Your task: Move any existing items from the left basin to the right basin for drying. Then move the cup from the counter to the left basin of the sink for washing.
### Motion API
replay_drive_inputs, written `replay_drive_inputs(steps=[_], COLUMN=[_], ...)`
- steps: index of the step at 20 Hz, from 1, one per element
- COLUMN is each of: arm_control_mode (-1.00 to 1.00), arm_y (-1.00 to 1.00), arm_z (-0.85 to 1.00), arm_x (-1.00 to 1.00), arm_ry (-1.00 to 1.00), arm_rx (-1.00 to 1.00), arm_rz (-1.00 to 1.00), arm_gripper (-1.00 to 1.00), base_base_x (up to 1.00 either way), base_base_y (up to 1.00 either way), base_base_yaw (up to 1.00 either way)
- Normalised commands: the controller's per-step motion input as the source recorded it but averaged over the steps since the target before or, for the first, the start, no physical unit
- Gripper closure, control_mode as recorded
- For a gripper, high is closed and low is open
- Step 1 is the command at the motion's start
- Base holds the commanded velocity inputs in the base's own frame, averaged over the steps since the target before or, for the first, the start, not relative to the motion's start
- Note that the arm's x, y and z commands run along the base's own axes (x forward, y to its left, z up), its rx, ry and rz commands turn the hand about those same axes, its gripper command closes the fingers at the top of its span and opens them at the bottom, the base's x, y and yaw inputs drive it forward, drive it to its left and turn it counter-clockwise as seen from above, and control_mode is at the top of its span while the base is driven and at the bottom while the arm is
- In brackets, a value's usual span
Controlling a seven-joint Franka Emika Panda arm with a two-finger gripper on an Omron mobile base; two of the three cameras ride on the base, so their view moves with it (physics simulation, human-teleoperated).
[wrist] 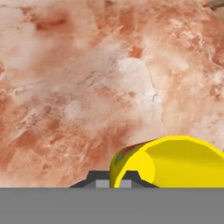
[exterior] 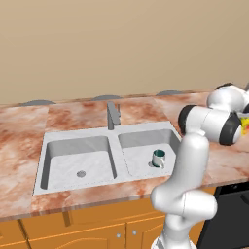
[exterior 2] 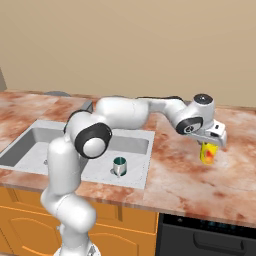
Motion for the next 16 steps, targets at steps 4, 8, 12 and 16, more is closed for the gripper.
replay_drive_inputs(steps=[4, 8, 12, 16], arm_control_mode=[-1.0, -1.0, -1.0, -1.0], arm_y=[0.62, 0.66, 0.63, 0.63], arm_z=[0.41, 0.36, 0.31, 0.32], arm_x=[-0.05, -0.1, -0.12, -0.13], arm_ry=[0.0, 0.0, 0.0, 0.0], arm_rx=[-0.08, -0.09, -0.08, -0.06], arm_rz=[0.0, 0.0, 0.0, 0.0], arm_gripper=[1.0, 1.0, 1.0, 1.0], base_base_x=[0.0, 0.0, 0.0, 0.0], base_base_y=[0.0, 0.0, 0.0, 0.0], base_base_yaw=[0.0, 0.0, 0.0, 0.0])
